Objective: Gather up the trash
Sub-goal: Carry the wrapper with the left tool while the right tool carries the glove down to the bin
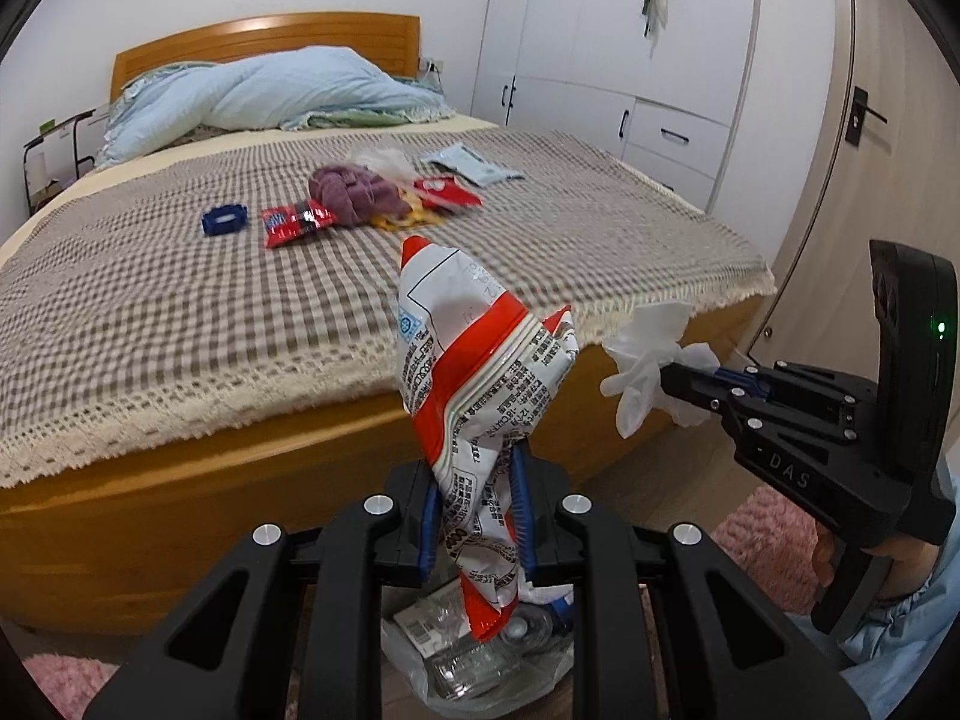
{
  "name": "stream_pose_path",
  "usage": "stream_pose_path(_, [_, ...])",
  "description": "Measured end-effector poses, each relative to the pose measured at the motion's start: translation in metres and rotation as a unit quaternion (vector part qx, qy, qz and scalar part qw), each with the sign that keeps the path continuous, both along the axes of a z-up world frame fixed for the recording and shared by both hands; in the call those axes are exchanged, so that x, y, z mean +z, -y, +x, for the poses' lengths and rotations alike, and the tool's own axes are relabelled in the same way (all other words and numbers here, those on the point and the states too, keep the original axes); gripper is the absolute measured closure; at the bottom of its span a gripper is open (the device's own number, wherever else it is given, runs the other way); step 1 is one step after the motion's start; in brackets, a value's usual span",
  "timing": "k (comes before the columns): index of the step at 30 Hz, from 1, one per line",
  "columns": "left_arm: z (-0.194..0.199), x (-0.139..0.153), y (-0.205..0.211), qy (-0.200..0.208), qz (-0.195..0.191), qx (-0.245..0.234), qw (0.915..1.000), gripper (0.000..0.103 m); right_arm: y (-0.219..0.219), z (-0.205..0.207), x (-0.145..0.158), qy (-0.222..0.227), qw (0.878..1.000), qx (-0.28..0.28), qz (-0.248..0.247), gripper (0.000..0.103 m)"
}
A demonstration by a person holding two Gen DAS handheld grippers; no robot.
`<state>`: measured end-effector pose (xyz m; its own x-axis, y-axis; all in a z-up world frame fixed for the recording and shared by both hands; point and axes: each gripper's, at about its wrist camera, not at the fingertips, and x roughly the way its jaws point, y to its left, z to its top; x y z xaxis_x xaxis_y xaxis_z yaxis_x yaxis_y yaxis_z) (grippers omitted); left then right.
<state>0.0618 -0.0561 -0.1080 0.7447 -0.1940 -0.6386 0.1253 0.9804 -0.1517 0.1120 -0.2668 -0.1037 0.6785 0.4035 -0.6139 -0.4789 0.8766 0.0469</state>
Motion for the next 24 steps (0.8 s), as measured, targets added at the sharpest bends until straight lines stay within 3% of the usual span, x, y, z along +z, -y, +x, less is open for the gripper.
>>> stream_pose_path(24, [-0.001, -0.059, 0.006, -0.096, 0.024, -0.045, 0.9941, 0.085, 0.001, -0.014, -0.044, -0.075, 0.996, 0.004, -0.042, 0.096])
